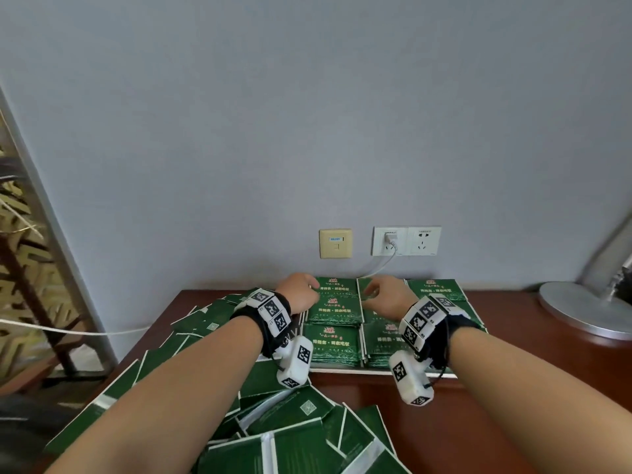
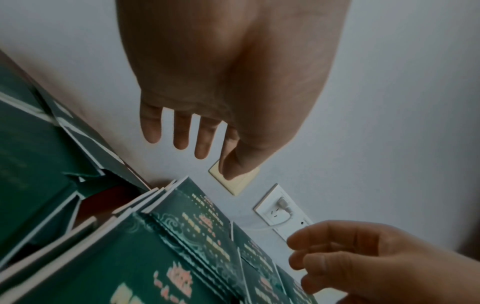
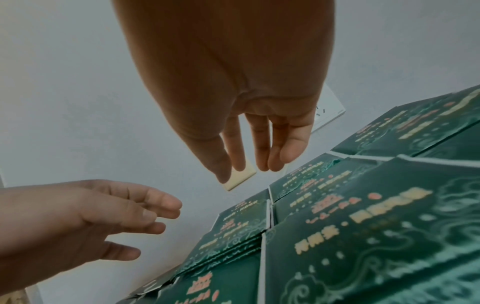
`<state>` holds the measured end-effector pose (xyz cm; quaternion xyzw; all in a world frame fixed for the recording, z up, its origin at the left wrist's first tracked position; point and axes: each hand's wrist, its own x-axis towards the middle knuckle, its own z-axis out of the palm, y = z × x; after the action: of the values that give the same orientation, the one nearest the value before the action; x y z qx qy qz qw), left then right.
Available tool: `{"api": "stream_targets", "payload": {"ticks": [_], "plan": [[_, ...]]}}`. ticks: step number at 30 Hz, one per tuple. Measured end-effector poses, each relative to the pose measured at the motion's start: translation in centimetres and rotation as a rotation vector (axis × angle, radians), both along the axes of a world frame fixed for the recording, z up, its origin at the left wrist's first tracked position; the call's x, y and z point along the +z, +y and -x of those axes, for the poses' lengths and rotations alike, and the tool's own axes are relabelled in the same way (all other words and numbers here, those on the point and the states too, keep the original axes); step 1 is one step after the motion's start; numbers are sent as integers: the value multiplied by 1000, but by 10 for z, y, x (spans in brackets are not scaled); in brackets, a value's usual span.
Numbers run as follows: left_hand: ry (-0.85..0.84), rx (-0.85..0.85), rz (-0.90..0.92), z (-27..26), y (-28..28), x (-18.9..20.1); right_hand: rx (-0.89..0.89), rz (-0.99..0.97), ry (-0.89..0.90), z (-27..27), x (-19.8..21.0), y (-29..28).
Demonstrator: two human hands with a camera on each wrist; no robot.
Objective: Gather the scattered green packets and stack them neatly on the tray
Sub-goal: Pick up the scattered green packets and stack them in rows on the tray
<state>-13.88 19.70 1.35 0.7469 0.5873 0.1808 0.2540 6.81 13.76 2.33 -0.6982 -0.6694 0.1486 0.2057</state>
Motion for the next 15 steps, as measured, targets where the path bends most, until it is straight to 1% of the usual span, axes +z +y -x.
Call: {"api": "stream_targets", "payload": {"ticks": [5, 8, 11, 15], "plan": [[24, -47, -23, 3, -42, 12, 13, 1, -17, -2, 7, -46], [14, -70, -31, 5, -66, 17, 26, 21, -71, 0, 8, -72], [23, -103, -33, 8, -89, 19, 46, 79, -80, 1, 6, -92], [77, -162, -11, 10, -119, 15, 64, 177, -59, 5, -4, -117]]}}
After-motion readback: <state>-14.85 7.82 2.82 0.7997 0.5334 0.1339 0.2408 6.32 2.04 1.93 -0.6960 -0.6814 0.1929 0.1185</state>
